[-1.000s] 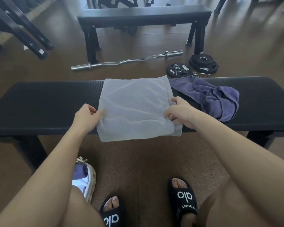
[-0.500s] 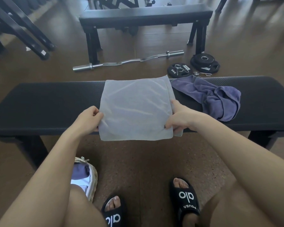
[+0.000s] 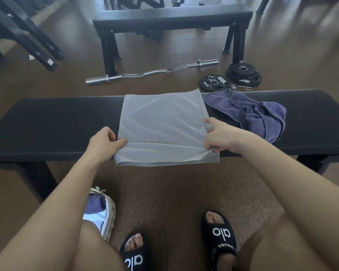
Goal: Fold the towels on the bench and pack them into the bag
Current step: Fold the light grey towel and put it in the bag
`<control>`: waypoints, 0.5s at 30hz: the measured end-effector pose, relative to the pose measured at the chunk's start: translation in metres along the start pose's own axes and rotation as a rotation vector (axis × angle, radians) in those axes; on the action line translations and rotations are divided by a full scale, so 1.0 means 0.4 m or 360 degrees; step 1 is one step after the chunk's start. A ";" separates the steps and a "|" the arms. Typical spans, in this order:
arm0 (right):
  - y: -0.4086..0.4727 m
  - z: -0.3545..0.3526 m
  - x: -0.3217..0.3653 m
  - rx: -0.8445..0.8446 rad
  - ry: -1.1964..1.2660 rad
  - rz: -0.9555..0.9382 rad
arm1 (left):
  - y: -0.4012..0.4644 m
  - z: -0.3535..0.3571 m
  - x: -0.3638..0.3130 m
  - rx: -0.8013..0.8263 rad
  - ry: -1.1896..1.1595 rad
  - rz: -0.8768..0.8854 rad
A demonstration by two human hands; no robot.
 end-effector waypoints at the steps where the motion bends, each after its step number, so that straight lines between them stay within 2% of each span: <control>1: 0.004 0.000 -0.001 -0.0034 -0.0120 0.0017 | -0.003 0.000 -0.003 0.0020 -0.0009 -0.0003; 4: 0.017 0.001 0.002 -0.0129 -0.0533 0.0088 | -0.003 -0.005 -0.015 0.0027 0.0037 0.0003; 7: 0.039 -0.018 0.005 -0.0078 -0.0683 0.0174 | 0.016 -0.008 -0.033 -0.0054 0.0062 0.0036; 9: 0.058 -0.043 0.020 -0.0137 -0.0635 0.0123 | 0.044 -0.009 -0.045 -0.0130 0.0084 0.0099; 12: 0.095 -0.065 0.053 -0.0467 -0.0488 -0.0074 | 0.098 -0.009 -0.062 -0.0173 0.0107 0.0178; 15: 0.147 -0.078 0.072 -0.0743 -0.0346 -0.0168 | 0.163 -0.016 -0.077 -0.0095 0.0160 0.0168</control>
Point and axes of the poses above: each hand's wrist, its own y-axis towards the middle knuckle, its own z-axis out of the palm, x = y × z, the point moved 2 cm from there along y, towards the middle knuckle, and after that the axes turned 15 degrees about x, right-handed, at the moved point
